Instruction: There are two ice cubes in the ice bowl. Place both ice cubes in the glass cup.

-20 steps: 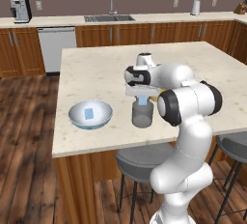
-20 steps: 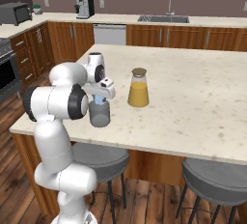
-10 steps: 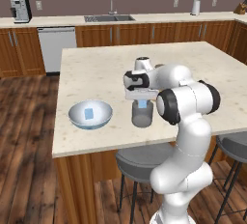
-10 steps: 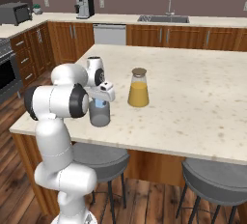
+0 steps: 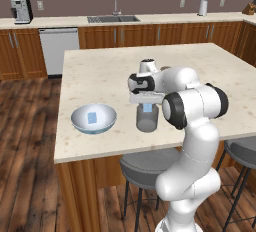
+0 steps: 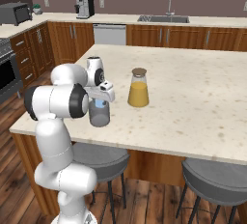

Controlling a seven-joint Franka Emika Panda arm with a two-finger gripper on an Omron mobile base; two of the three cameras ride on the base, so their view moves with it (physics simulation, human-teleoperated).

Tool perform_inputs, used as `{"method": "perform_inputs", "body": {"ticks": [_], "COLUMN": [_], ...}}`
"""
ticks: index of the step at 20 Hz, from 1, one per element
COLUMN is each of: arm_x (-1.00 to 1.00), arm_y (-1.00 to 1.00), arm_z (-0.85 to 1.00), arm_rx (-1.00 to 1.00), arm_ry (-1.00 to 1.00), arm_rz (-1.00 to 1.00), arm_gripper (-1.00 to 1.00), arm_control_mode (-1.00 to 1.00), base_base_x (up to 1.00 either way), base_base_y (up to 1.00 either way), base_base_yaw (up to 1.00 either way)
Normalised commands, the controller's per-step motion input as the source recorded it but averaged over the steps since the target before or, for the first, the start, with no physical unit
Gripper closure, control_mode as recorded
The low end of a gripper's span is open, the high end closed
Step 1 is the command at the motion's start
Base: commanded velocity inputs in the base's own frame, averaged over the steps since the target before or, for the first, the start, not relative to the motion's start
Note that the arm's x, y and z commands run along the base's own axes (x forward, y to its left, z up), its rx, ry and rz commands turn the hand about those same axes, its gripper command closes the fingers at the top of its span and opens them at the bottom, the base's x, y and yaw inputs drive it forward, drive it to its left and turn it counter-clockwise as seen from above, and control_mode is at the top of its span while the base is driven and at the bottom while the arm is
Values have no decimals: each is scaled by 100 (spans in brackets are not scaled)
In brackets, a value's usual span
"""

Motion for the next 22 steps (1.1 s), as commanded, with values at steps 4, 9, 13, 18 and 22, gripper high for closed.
{"method": "perform_inputs", "body": {"ticks": [4,9,13,18,22], "arm_x": [0,-12,-74,-96,-49], "arm_y": [0,2,41,64,68], "arm_z": [26,38,36,27,28], "arm_rx": [0,0,0,3,11], "arm_ry": [0,-5,-12,-11,0], "arm_rz": [0,0,1,3,1], "arm_gripper": [-100,-100,-100,-100,-100], "arm_control_mode": [-100,-100,-100,-100,-100], "base_base_x": [0,0,0,0,0], "base_base_y": [0,0,0,0,0], "base_base_yaw": [0,0,0,0,0]}}
